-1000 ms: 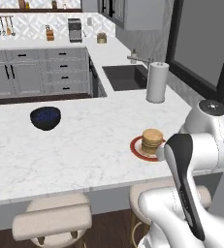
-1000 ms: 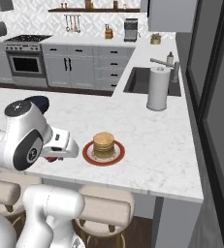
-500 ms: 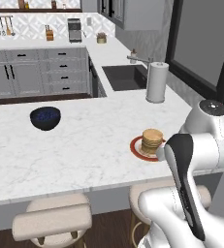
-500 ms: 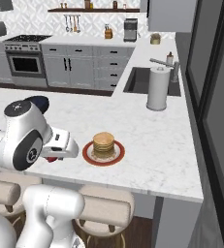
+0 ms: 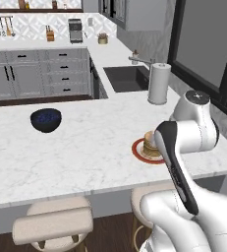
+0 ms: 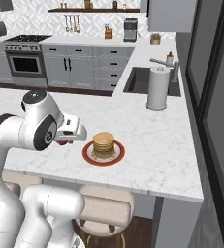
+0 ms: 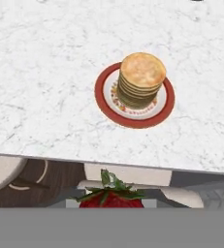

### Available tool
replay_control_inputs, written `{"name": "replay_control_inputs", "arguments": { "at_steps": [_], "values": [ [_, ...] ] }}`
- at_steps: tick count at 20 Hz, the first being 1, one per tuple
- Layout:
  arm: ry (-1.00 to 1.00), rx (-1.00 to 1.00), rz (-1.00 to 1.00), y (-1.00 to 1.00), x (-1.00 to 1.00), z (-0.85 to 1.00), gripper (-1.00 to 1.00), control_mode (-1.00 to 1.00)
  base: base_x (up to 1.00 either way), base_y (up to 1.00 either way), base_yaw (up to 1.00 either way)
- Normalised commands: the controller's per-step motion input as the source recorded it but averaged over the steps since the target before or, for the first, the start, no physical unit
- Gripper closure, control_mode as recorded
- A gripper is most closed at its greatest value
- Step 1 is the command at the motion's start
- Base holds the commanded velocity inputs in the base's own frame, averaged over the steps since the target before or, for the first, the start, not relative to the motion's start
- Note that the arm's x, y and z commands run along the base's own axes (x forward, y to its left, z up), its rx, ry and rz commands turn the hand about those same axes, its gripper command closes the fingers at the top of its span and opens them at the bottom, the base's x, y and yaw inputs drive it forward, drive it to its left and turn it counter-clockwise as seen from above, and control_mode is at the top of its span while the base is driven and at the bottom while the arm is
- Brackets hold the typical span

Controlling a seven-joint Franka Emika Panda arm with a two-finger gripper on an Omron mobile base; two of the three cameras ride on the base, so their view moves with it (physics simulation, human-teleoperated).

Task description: Take the strawberry from the fridge and place it on top of the pancake, located on the dining counter.

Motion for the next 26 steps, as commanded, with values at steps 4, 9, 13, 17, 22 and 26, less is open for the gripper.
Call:
{"name": "replay_control_inputs", "arguments": {
  "at_steps": [4,9,13,17,22,26],
  "values": [
    [0.06,0.0,0.0,-0.19,1.0,0.0,1.0,-1.0,0.0,0.0,0.0],
    [0.2,0.05,0.0,-0.44,1.0,-0.1,1.0,-1.0,0.0,0.0,0.0],
    [0.2,0.02,0.0,-0.39,1.0,-0.38,1.0,-1.0,0.0,0.0,0.0],
    [0.05,-0.01,0.0,-0.08,0.94,-0.63,1.0,-1.0,0.0,0.0,0.0],
    [0.0,-0.03,0.0,0.0,0.61,-0.59,1.0,-1.0,0.0,0.0,0.0],
    [0.0,-0.03,0.0,-0.19,0.47,-0.47,1.0,-1.0,0.0,0.0,0.0]
  ]
}}
